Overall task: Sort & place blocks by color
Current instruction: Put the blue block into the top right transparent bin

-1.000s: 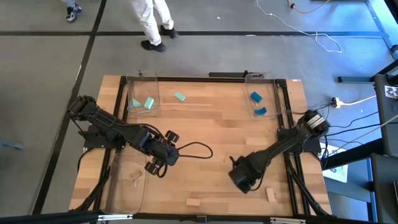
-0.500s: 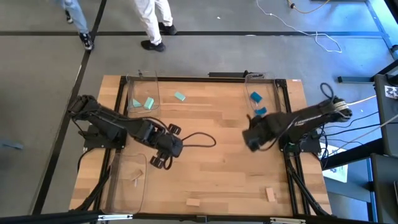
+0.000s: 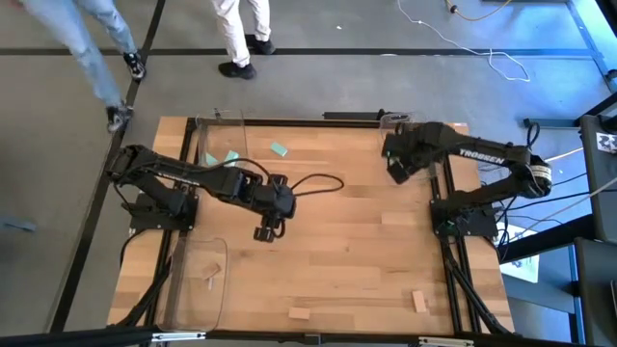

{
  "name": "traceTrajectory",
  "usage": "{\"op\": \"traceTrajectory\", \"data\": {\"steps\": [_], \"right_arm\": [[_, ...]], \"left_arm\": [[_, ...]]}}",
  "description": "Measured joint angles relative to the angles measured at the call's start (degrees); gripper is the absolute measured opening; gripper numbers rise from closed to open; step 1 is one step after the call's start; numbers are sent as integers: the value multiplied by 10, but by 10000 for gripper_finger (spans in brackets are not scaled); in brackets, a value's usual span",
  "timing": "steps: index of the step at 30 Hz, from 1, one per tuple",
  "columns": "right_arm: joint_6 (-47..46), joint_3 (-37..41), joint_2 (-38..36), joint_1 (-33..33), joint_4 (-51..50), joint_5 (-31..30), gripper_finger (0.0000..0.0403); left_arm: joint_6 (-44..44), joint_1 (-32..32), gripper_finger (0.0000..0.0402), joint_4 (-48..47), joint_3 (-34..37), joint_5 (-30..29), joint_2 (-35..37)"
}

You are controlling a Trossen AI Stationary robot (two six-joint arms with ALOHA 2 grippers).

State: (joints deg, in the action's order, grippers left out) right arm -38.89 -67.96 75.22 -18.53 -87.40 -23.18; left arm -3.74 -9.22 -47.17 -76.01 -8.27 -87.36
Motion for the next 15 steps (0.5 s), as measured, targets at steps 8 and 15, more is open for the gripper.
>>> {"op": "traceTrajectory", "data": {"steps": [8, 15], "right_arm": [[186, 0, 0, -170, 114, 13, 132], [258, 63, 0, -264, 220, 73, 132]], "left_arm": [[37, 20, 158, 4, 0, 0, 0], [49, 21, 158, 4, 0, -6, 0]]}}
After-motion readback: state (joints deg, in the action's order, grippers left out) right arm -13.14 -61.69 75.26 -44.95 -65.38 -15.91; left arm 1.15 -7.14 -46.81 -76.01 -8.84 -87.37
